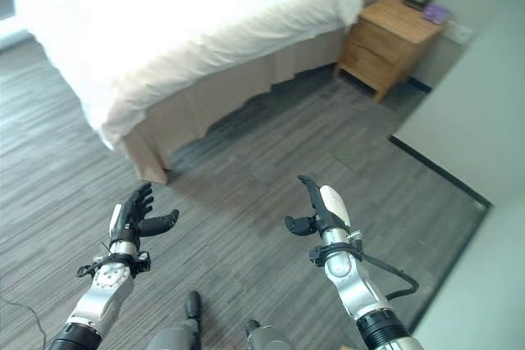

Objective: Pick up bed clothes into laundry basket.

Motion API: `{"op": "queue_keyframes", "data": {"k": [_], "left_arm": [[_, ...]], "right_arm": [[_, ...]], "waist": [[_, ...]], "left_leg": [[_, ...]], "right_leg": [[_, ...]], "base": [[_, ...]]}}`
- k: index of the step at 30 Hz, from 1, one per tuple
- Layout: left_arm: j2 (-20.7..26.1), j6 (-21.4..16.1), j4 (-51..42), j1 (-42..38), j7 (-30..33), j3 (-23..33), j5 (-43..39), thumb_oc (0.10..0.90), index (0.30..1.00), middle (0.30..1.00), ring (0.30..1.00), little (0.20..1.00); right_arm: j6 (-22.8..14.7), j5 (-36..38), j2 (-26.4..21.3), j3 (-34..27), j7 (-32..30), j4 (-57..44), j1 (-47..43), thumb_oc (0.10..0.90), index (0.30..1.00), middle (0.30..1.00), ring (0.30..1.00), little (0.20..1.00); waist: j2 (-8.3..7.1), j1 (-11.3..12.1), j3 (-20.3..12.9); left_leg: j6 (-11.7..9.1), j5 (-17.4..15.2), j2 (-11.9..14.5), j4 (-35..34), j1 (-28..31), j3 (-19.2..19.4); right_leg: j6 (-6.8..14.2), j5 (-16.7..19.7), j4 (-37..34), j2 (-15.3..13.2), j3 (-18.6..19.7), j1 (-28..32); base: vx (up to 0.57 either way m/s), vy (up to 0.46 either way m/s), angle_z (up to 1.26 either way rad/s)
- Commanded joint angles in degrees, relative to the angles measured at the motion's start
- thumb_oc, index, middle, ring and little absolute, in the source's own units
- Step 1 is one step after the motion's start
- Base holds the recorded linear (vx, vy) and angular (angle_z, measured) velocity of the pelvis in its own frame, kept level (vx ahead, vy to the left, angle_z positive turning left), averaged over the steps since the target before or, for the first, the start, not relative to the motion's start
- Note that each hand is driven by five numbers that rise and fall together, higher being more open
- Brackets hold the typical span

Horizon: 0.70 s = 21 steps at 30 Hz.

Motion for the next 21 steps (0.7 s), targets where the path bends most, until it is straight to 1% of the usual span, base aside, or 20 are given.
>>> {"op": "queue_keyframes", "data": {"k": [1,2,3,4,5,6,7,8,9,11,12,13,14,15,16,17,18,19,21], "left_arm": [[4.6,-5.84,-8.49,0.2,-1.57,5.2,1.96,0.8,0.9,0.9,0.9,0.9],[5.05,-6.02,-10.3,1.7,-1.74,7.05,2.43,0.8,0.9,0.9,0.9,0.9],[6.31,-6.06,-11.97,2.48,-2.07,9.32,4.22,0.8,0.9,0.9,0.9,0.9],[6.67,-6.14,-12.98,2.45,-1.34,10.4,5.39,0.8,0.9,0.9,0.9,0.9],[6.9,-6.13,-14.26,2.09,-0.69,11.44,6.88,0.8,0.9,0.9,0.9,0.9],[7.2,-6.13,-15.27,1.93,-0.53,12.45,7.89,0.8,0.9,0.9,0.9,0.9],[7.74,-6.13,-16.17,1.98,-0.42,13.07,8.68,0.8,0.9,0.9,0.9,0.9],[8.36,-6.45,-17.49,2.27,-0.63,14.04,9.17,0.8,0.9,0.9,0.9,0.9],[8.57,-6.59,-18.63,3.12,-1.51,14.66,8.85,0.8,0.9,0.9,0.9,0.9],[8.66,-7.0,-18.76,3.88,-2.75,15.37,8.5,0.8,0.9,0.9,0.9,0.9],[8.72,-7.01,-18.75,3.85,-2.76,15.37,8.49,0.8,0.9,0.9,0.9,0.9],[8.89,-6.84,-18.62,3.43,-3.02,15.13,8.67,0.8,0.9,0.9,0.9,0.9],[8.73,-6.11,-18.1,3.63,-3.88,15.09,8.14,0.8,0.9,0.9,0.9,0.9],[8.34,-5.32,-18.16,5.07,-4.48,15.19,9.03,0.8,0.9,0.9,0.9,0.9],[8.26,-5.26,-18.29,5.2,-4.5,15.26,9.08,0.8,0.9,0.9,0.9,0.9],[8.36,-5.01,-18.57,5.49,-5.09,15.3,9.92,0.8,0.9,0.9,0.9,0.9],[8.28,-4.78,-18.1,4.94,-5.69,14.86,9.68,0.8,0.9,0.9,0.9,0.9],[8.16,-4.76,-17.72,4.99,-6.13,14.46,9.81,0.8,0.9,0.9,0.9,0.9],[8.22,-4.75,-17.83,6.13,-7.08,14.43,11.32,0.8,0.9,0.9,0.9,0.9]], "right_arm": [[-5.72,1.17,0.76,-5.54,-1.72,-6.65,-2.17,0.8,0.9,0.9,0.9,0.9],[-6.42,1.95,0.62,-6.38,-1.38,-7.93,-2.05,0.8,0.9,0.9,0.9,0.9],[-8.08,3.13,-0.22,-7.41,-0.91,-9.44,-2.51,0.8,0.9,0.9,0.9,0.9],[-8.48,3.6,-0.93,-7.93,-1.08,-9.66,-2.98,0.8,0.9,0.9,0.9,0.9],[-8.99,3.73,-1.7,-8.76,-1.26,-10.56,-3.05,0.8,0.9,0.9,0.9,0.9],[-9.13,3.96,-2.17,-9.45,-1.2,-11.3,-2.9,0.8,0.9,0.9,0.9,0.9],[-9.31,4.13,-2.49,-9.93,-1.51,-12.16,-2.9,0.8,0.9,0.9,0.9,0.9],[-9.41,4.61,-2.8,-10.63,-1.4,-13.66,-2.6,0.8,0.9,0.9,0.9,0.9],[-9.34,4.86,-2.79,-11.35,-0.67,-15.56,-1.67,0.8,0.9,0.9,0.9,0.9],[-9.17,5.77,-1.94,-13.23,0.53,-17.48,-0.13,0.8,0.9,0.9,0.9,0.9],[-9.14,5.79,-1.89,-13.3,0.57,-17.57,-0.08,0.8,0.9,0.9,0.9,0.9],[-9.29,6.14,-1.6,-14.38,0.63,-17.89,0.49,0.8,0.9,0.9,0.9,0.9],[-8.88,6.2,-0.88,-15.52,1.27,-18.53,1.65,0.8,0.9,0.9,0.9,0.9],[-8.42,5.49,-1.04,-15.45,1.85,-18.68,2.67,0.8,0.9,0.9,0.9,0.9],[-8.38,5.48,-1.07,-15.4,1.86,-18.76,2.71,0.8,0.9,0.9,0.9,0.9],[-8.72,5.11,-0.79,-16.91,1.97,-18.77,4.26,0.8,0.9,0.9,0.9,0.9],[-8.4,5.1,-0.2,-18.18,1.63,-18.43,5.34,0.8,0.9,0.9,0.9,0.9],[-7.93,4.9,0.19,-19.16,1.37,-18.47,6.6,0.8,0.9,0.9,0.9,0.9],[-8.05,5.25,0.94,-20.16,1.69,-18.67,8.08,0.8,0.9,0.9,0.9,0.9]], "waist": [[-4.78,2.23,-4.5],[-4.6,3.09,-4.68],[-4.32,5.09,-4.39],[-4.46,5.36,-3.68],[-4.98,4.57,-2.84],[-5.47,3.63,-2.29],[-5.81,2.94,-1.97],[-6.05,2.36,-1.73],[-6.24,2.13,-1.76],[-6.99,1.27,-2.65],[-6.99,1.15,-2.72],[-7.38,0.35,-3.11],[-6.23,-1.21,-4.97],[-5.09,-1.5,-5.46],[-5.08,-1.51,-5.52],[-4.59,-2.17,-6.09],[-4.38,-2.82,-6.54],[-4.01,-3.66,-7.35],[-3.7,-4.2,-8.19]], "left_leg": [[-7.78,-1.22,-0.23,0.15,2.29,3.31],[-8.78,0.0,0.4,0.15,1.31,2.62],[-10.75,1.34,1.71,0.15,-0.83,2.34],[-11.05,1.52,2.38,0.15,-2.0,3.49],[-10.11,0.75,3.18,0.15,-1.91,7.84],[-9.03,-0.14,5.14,0.82,-1.01,15.29],[-8.81,-0.43,6.84,1.73,0.61,21.51],[-9.09,-1.18,8.53,4.76,2.58,26.09],[-9.44,-2.22,8.57,8.32,3.41,25.84],[-9.99,-5.65,7.63,14.36,3.97,22.68],[-9.94,-5.43,7.69,14.53,3.59,22.49],[-10.1,-6.91,8.12,16.81,4.24,22.37],[-10.69,-6.84,9.28,12.57,8.91,24.48],[-10.34,-7.03,7.99,8.76,11.72,23.63],[-10.29,-6.41,7.89,8.13,11.87,23.75],[-10.49,-5.65,7.86,4.24,13.04,23.63],[-10.83,-4.99,8.1,1.23,13.95,24.34],[-10.63,-5.4,7.35,0.15,14.19,23.58],[-10.46,-5.81,7.23,0.15,14.63,23.62]], "right_leg": [[6.09,2.72,-14.27,-9.7,-1.54,5.77],[5.82,3.29,-17.81,-9.85,-2.67,7.87],[5.03,3.32,-20.45,-9.69,-4.91,9.7],[4.73,3.9,-21.06,-9.79,-6.57,10.17],[4.67,3.49,-21.17,-10.48,-8.76,10.45],[4.8,3.58,-20.72,-11.11,-11.79,9.82],[4.79,3.81,-20.32,-11.8,-14.62,9.25],[4.58,4.67,-19.7,-12.43,-17.47,8.38],[4.41,5.13,-19.76,-12.7,-19.1,8.15],[4.45,6.48,-20.41,-14.18,-21.7,8.4],[4.41,6.73,-20.48,-14.13,-21.83,8.23],[4.66,7.25,-20.32,-15.0,-23.53,7.93],[5.52,7.67,-20.2,-15.09,-26.46,6.61],[5.93,6.88,-20.04,-14.48,-27.13,7.23],[5.86,7.12,-20.02,-14.46,-27.09,7.05],[6.3,7.32,-19.19,-14.59,-27.67,6.74],[6.66,7.71,-19.01,-15.04,-28.85,6.39],[6.97,8.01,-19.1,-14.9,-29.56,6.31],[7.29,8.41,-19.78,-14.99,-29.52,6.61]], "base": [[-0.13,-0.332,0.87],[-0.18,-0.412,0.5],[-0.2,-0.403,0.66],[-0.26,-0.326,0.91],[-0.31,-0.164,1.21],[-0.39,-0.13,1.33],[-0.48,-0.14,1.63],[-0.45,-0.131,1.56],[-0.39,-0.114,1.37],[-0.2,-0.062,0.97],[-0.14,-0.039,0.72],[-0.11,0.021,0.61],[-0.05,0.073,1.05],[0.01,0.086,1.21],[0.06,0.113,0.94],[-0.04,0.12,0.67],[-0.02,0.178,0.39],[-0.01,0.142,0.55],[0.07,0.086,0.47]]}}
